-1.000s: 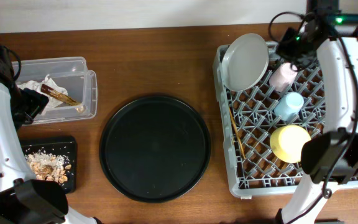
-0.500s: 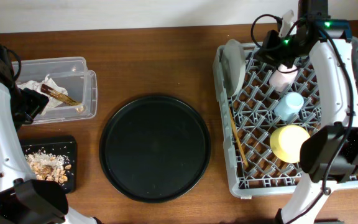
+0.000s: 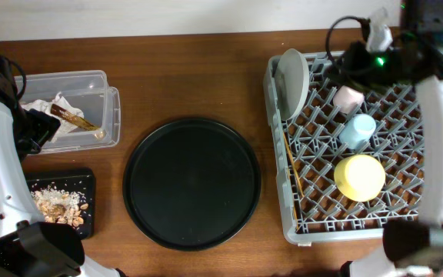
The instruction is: Sort waste into correct bins and load items into the dishwasher rack
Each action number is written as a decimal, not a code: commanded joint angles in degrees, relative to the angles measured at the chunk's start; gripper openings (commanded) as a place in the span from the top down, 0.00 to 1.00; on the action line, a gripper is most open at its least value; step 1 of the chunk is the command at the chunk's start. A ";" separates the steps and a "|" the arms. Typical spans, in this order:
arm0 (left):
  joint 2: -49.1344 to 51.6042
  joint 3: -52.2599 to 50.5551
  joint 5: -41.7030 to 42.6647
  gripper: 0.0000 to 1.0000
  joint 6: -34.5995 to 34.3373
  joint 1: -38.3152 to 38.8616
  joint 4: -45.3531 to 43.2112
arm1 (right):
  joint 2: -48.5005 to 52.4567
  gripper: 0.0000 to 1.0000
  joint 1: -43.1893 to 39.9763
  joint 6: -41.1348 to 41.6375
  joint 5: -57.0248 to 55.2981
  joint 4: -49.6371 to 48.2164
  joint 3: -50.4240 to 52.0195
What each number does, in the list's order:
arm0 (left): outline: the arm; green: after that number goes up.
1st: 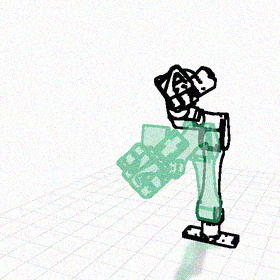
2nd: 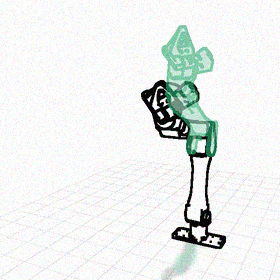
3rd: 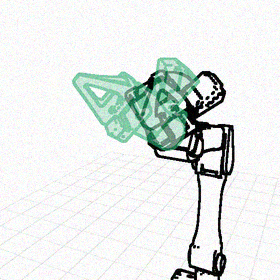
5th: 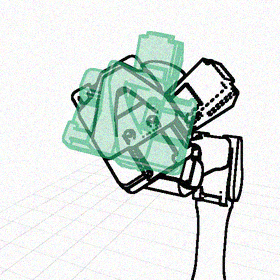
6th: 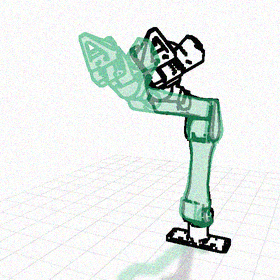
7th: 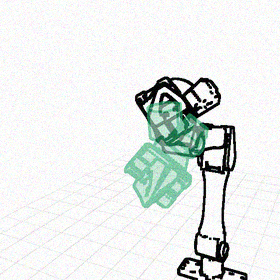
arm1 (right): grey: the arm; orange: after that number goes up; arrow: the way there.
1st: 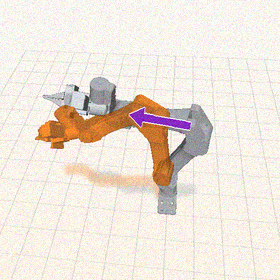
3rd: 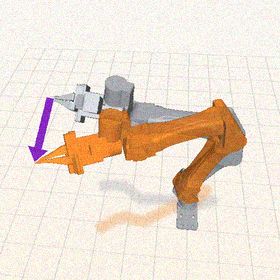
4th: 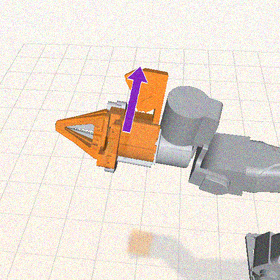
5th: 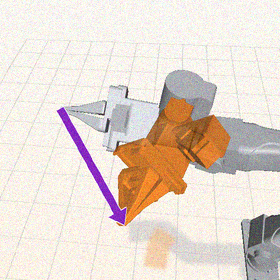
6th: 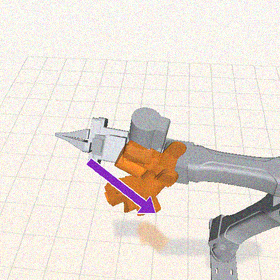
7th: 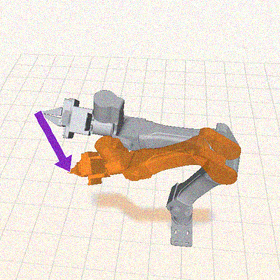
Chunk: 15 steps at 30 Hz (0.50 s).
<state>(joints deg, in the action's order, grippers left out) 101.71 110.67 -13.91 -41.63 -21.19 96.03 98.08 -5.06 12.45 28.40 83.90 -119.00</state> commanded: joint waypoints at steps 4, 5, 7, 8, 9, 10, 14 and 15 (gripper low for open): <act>-0.48 -0.17 -0.46 0.01 -0.35 -0.24 0.04 | -11.74 0.43 0.33 -5.95 -11.54 13.44 -0.33; -0.48 -0.17 -0.46 0.01 -0.35 -0.24 0.07 | -13.94 0.40 0.66 -6.25 -11.54 13.44 1.51; -0.48 -0.17 -0.46 0.01 -0.35 -0.24 0.04 | -18.18 0.39 1.79 -6.23 -11.06 13.44 5.88; -0.48 -0.17 -0.46 0.01 -0.35 -0.24 0.04 | -21.24 0.39 2.89 -6.19 -11.06 13.44 9.51; -0.48 -0.17 -0.46 0.01 -0.35 -0.24 0.04 | -24.55 0.38 4.24 -5.99 -11.06 13.44 13.66; -0.48 -0.17 -0.46 0.01 -0.35 -0.24 0.04 | -28.02 0.35 5.68 -5.75 -10.91 13.44 18.21; -0.48 -0.17 -0.46 0.01 -0.35 -0.24 0.04 | -41.86 0.02 9.42 2.36 -10.88 13.42 35.65; -0.48 -0.17 -0.46 0.01 -0.35 -0.24 0.04 | -44.85 0.02 9.55 4.04 -10.91 13.42 39.19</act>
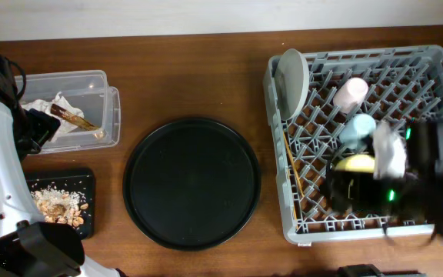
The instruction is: Sort waste into correct bins and load items into the dishwasher rack
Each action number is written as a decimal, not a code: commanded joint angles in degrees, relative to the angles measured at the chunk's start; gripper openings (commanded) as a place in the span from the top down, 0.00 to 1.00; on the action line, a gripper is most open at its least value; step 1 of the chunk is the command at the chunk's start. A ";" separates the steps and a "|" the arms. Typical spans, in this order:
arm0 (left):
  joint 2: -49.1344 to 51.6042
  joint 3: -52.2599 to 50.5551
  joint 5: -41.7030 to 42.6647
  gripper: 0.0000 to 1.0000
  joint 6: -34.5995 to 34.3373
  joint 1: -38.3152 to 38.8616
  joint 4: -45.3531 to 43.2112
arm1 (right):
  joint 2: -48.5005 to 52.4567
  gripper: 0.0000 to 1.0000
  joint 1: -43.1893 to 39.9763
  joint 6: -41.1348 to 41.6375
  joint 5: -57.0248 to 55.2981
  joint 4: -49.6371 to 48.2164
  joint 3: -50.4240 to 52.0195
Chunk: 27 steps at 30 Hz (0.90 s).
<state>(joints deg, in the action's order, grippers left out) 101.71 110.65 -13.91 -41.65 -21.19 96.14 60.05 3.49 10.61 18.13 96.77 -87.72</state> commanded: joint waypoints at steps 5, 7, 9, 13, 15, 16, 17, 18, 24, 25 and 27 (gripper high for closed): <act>-0.48 -0.15 -0.46 0.01 -0.33 -0.24 -0.07 | -13.46 0.02 1.01 6.43 -0.63 0.55 15.98; -0.48 -0.15 -0.46 0.01 -0.33 -0.24 -0.07 | -14.25 0.02 1.01 6.40 -0.85 0.55 17.25; -0.48 -0.15 -0.46 0.01 -0.33 -0.24 -0.04 | -14.21 0.02 1.01 6.12 -0.87 0.55 17.33; -0.48 -0.15 -0.46 0.01 -0.33 -0.24 -0.07 | -14.43 0.02 1.01 4.44 -1.95 0.52 17.66; -0.48 -0.15 -0.46 0.01 -0.33 -0.24 -0.07 | -15.56 0.02 0.98 4.46 -1.68 -0.33 19.02; -0.48 -0.15 -0.46 0.01 -0.33 -0.24 -0.07 | -16.28 0.02 0.96 4.46 -1.66 -1.09 19.96; -0.48 -0.15 -0.46 0.01 -0.33 -0.24 -0.07 | -17.66 0.02 0.94 4.44 -1.70 -2.71 21.38; -0.48 -0.15 -0.46 0.01 -0.33 -0.24 -0.07 | -20.09 0.02 0.94 4.37 -1.70 -5.33 23.41; -0.48 -0.15 -0.46 0.01 -0.33 -0.24 -0.07 | -38.07 0.02 0.96 0.39 -0.37 -27.30 34.84; -0.48 -0.15 -0.46 0.01 -0.33 -0.24 -0.07 | -42.05 0.02 0.96 -1.70 -0.44 -31.74 37.16; -0.48 -0.15 -0.46 0.01 -0.33 -0.24 -0.07 | -48.11 0.01 0.94 -5.62 -0.55 -37.83 41.38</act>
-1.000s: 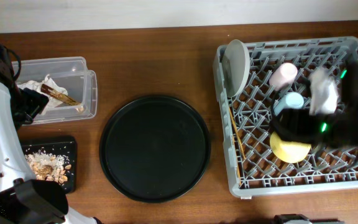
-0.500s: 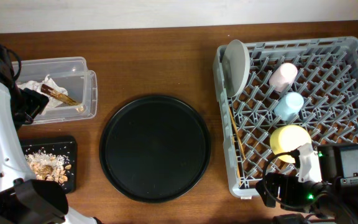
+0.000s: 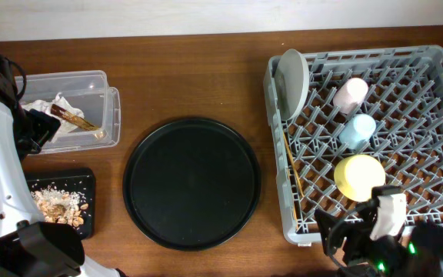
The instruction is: Sort waste into correct bins and load items into the dishwasher rack
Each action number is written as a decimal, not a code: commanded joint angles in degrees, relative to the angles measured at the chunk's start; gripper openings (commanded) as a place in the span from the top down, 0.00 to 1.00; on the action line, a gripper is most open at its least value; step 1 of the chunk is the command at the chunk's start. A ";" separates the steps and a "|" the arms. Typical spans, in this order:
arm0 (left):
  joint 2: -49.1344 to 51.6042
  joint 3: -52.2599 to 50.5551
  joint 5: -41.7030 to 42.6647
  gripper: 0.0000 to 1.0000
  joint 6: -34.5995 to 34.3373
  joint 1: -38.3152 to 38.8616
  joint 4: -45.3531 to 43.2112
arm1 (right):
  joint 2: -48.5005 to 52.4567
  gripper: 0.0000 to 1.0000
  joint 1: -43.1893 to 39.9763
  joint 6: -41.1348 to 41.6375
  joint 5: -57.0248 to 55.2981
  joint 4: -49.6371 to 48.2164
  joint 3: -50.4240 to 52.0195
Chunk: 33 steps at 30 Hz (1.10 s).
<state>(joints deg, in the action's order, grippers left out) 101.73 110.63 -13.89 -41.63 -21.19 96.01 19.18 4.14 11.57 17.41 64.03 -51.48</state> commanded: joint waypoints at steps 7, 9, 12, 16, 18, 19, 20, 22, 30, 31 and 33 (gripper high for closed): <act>-0.50 -0.13 -0.48 0.00 -0.35 -0.24 0.07 | -17.46 0.02 0.31 -6.84 -2.21 -21.81 24.04; -0.50 -0.13 -0.48 0.01 -0.35 -0.24 0.07 | -17.86 0.02 0.28 -6.69 -1.57 -30.40 30.56; -0.50 -0.13 -0.48 0.01 -0.35 -0.24 0.07 | -18.27 0.02 0.28 -6.64 -0.48 -43.67 39.52; -0.50 -0.13 -0.48 0.01 -0.35 -0.24 0.07 | -18.99 0.02 0.24 -6.69 -0.57 -58.99 47.87; -0.50 -0.13 -0.48 0.01 -0.35 -0.24 0.07 | -18.99 0.02 -0.07 -6.67 -0.98 -65.31 51.28; -0.50 -0.13 -0.48 0.01 -0.35 -0.24 0.07 | -18.99 0.02 -0.37 -6.69 -2.01 -64.98 51.17; -0.50 -0.13 -0.48 0.01 -0.35 -0.24 0.09 | -18.99 0.02 -0.68 -6.71 -3.48 -65.26 51.17; -0.50 -0.13 -0.48 0.01 -0.35 -0.24 0.07 | -18.99 0.02 -1.11 -6.75 -6.75 -65.07 51.17; -0.50 -0.13 -0.48 0.01 -0.35 -0.24 0.07 | -18.99 0.02 -1.27 -13.27 -13.94 -59.76 51.17; -0.50 -0.13 -0.48 0.01 -0.35 -0.24 0.07 | -18.99 0.02 -1.27 -14.38 -15.39 -59.63 51.17; -0.50 -0.13 -0.48 0.01 -0.35 -0.24 0.07 | -18.99 0.02 -1.27 -14.34 -16.20 -59.49 51.17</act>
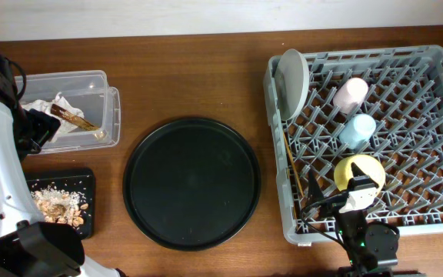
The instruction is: Sort waste into correct bins and load items into the dishwasher rack
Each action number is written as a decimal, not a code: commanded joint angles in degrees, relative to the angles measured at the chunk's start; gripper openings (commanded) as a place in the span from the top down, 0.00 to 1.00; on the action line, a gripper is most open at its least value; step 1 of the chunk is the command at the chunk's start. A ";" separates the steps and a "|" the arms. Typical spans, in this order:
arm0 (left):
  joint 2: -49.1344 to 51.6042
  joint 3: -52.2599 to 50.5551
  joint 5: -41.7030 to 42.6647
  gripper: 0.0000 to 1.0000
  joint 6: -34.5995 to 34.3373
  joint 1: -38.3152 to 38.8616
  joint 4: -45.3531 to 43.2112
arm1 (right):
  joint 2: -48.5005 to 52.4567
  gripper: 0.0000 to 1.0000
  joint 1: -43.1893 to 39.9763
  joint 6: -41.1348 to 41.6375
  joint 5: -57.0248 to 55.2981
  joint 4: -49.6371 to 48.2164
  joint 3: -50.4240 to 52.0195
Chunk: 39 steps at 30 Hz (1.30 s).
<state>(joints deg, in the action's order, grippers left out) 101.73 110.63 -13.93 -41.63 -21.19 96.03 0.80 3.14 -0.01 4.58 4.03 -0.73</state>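
Observation:
The grey dishwasher rack (437, 58) stands at the right. It holds an upright grey plate (292, 81), a pink cup (350, 94), a light blue cup (358, 131), a yellow bowl (356, 169) and wooden chopsticks (292, 165). My right gripper (325, 209) sits low over the rack's front edge, just below the yellow bowl and partly covering it; its jaws are too dark to read. My left gripper (35, 127) rests beside the clear bin (91, 81) of wrappers, and its state is unclear. The round black tray (191, 182) in the middle is bare.
A small black tray (83, 178) with food scraps lies at the front left, below the clear bin. The white left arm runs along the left edge. The right arm's base shows at the bottom edge in front of the rack.
My right gripper has moved from in front of the rack, at the table's front edge, back over the rack's front rim by the yellow bowl. The left arm is unchanged.
My right arm first reached over the rack's far back corner near the pink cup. Then it was blurred over the rack's front right, then down at the table's front edge. Now it sits at the rack's front rim. Rack contents and the left arm stayed the same.

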 commanded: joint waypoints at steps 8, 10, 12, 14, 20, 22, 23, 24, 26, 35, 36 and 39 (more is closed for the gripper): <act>-0.50 -0.13 -0.44 0.01 -0.35 -0.24 0.04 | -0.61 0.02 -0.22 -2.58 -3.15 0.46 0.42; -0.50 -0.13 -0.44 0.01 -0.35 -0.24 0.04 | -0.61 0.01 -0.22 -2.58 -3.15 0.46 0.42; -0.50 -0.13 -0.44 0.01 -0.35 -0.24 0.04 | -0.61 0.02 -0.20 -2.58 -3.15 0.46 0.42; -0.50 -0.13 -0.44 0.01 -0.35 -0.24 0.04 | -0.61 0.02 -0.20 -2.58 -3.15 0.46 0.42; -0.50 -0.13 -0.44 0.01 -0.35 -0.24 0.04 | -0.61 0.02 -0.22 -2.58 -3.15 0.46 0.42; -0.50 -0.13 -0.44 0.01 -0.35 -0.24 0.04 | -0.61 0.02 -0.22 -2.58 -3.15 0.46 0.42; -0.50 -0.13 -0.44 0.01 -0.35 -0.24 0.04 | -0.61 0.02 -0.22 -2.56 -3.15 0.46 0.42; -0.50 -0.13 -0.44 0.01 -0.35 -0.24 0.04 | -0.61 0.02 -0.22 -2.58 -3.15 0.46 0.42; -0.50 -0.13 -0.44 0.01 -0.35 -0.24 0.04 | -0.61 0.02 -0.22 -2.58 -3.15 0.46 0.42; -2.14 -3.56 1.68 0.01 -0.35 0.42 0.66 | -0.61 0.02 -0.20 -2.58 -3.15 0.46 0.42; -3.58 -6.19 1.70 0.01 -0.35 0.98 -0.20 | -0.61 0.02 -0.22 -2.58 -3.15 0.46 0.42; -8.83 -14.99 1.70 0.01 -0.33 2.82 -6.69 | -0.61 0.02 -0.22 -2.58 -3.15 0.46 0.42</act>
<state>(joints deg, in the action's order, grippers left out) 99.39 103.77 -13.10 -41.63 -20.56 93.65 0.80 3.14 -2.20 2.35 4.25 -0.73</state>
